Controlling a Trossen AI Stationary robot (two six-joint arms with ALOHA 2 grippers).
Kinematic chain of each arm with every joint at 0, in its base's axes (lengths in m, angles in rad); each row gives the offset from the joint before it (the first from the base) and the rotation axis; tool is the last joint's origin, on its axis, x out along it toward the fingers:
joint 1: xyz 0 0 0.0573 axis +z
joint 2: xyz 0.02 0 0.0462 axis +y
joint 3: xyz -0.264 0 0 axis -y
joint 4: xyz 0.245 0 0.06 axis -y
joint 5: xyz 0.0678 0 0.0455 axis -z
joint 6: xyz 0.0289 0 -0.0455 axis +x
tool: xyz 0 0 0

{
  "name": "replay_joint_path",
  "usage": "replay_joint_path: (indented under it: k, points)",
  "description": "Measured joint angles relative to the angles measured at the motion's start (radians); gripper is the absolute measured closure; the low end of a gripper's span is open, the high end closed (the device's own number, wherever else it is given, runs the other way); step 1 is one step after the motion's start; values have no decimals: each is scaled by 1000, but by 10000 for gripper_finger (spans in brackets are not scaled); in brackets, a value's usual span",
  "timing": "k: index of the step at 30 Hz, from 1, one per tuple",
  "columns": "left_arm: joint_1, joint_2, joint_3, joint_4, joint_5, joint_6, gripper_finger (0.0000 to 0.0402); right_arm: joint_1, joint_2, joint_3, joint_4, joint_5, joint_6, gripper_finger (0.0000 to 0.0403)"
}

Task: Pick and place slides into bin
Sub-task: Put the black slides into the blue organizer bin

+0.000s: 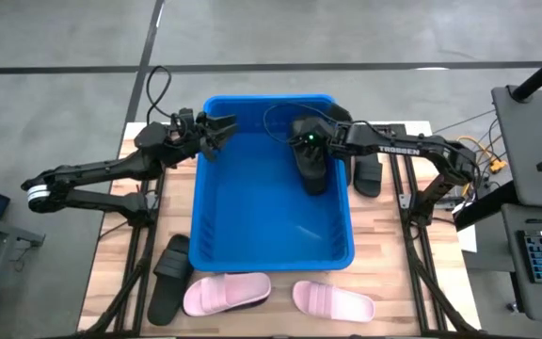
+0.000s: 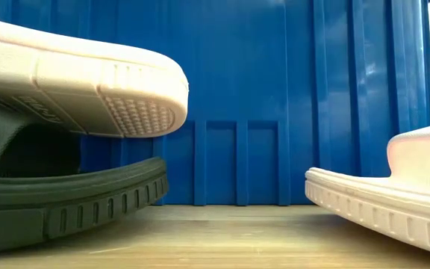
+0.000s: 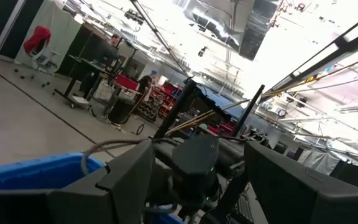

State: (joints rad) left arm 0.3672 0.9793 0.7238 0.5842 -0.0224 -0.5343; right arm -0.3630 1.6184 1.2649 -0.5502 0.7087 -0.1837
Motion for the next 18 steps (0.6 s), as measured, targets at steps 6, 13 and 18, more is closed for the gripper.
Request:
replay_joint_path:
  k: [6,13,18]
  points:
    - [0,2,0,0,-11,0,162,-22,0,-97,109,0,-61,394]
    - [0,2,0,0,-10,-2,162,-56,2,-166,110,-13,-92,394]
    - [0,2,0,1,-10,-3,162,-58,1,-197,126,-21,-97,392]
